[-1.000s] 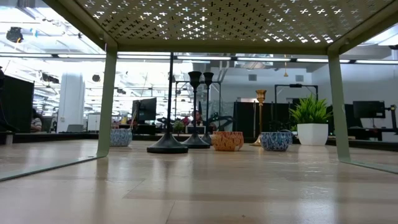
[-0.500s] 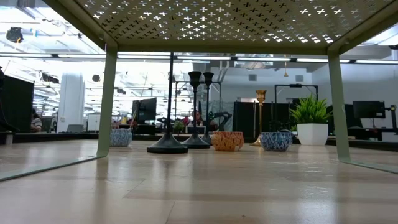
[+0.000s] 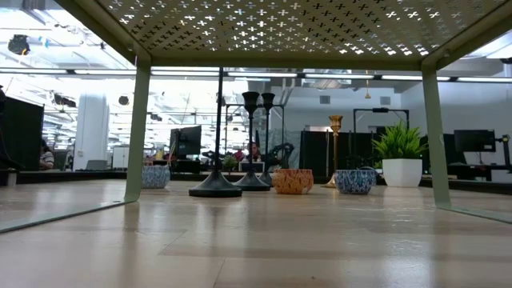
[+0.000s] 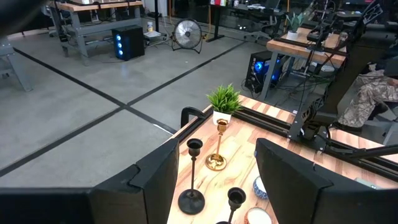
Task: Pick & Place candle stick holders
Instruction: Put the right gold candle holder on the shelf aligned with the other gold candle holder
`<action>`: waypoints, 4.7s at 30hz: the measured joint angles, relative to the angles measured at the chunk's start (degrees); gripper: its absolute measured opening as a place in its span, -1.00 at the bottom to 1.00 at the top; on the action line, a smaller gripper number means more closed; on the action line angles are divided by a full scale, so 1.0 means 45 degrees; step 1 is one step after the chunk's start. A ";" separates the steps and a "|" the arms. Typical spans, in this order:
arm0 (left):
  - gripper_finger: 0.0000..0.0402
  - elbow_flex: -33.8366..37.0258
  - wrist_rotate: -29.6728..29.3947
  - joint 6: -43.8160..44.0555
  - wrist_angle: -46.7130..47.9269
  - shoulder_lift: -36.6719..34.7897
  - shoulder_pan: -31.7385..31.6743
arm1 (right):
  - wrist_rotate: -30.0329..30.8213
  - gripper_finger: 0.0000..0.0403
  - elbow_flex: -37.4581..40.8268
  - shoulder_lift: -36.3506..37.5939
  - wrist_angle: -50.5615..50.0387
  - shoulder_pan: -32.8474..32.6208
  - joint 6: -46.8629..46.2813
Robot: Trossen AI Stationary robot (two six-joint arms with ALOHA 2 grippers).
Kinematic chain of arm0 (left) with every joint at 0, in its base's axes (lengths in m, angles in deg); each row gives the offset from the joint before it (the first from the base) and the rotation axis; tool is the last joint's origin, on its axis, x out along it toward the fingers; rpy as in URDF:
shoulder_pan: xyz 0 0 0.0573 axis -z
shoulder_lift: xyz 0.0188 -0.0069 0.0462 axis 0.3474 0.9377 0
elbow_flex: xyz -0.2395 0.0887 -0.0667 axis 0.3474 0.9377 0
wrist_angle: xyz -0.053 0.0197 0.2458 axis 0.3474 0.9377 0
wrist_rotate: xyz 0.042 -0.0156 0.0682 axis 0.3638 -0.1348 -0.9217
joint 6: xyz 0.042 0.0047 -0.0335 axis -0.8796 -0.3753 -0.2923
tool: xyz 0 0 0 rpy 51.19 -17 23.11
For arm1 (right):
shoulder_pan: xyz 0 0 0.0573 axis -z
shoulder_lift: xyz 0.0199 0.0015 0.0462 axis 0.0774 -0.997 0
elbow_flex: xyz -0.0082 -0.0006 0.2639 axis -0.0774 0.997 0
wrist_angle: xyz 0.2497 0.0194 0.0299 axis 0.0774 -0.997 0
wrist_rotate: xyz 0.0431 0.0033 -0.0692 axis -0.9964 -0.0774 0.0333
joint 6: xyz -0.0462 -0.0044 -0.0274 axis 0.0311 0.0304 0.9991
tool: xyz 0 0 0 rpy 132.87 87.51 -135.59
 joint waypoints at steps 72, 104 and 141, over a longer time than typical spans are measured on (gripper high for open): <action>0.06 0.0000 0.0002 -0.0102 0.0005 0.0005 0.0000 | 0.1680 0.11 1.3250 0.4067 1.4405 -0.1702 -0.7150; 0.06 0.0000 0.0002 -0.0102 0.0005 0.0005 0.0005 | 0.0699 -0.99 1.2500 0.3619 1.6186 0.0318 -0.4102; 0.06 0.0005 0.0005 -0.0340 0.0005 0.0000 0.0003 | 0.0037 -1.00 1.0844 0.1768 1.4020 0.0646 -0.2997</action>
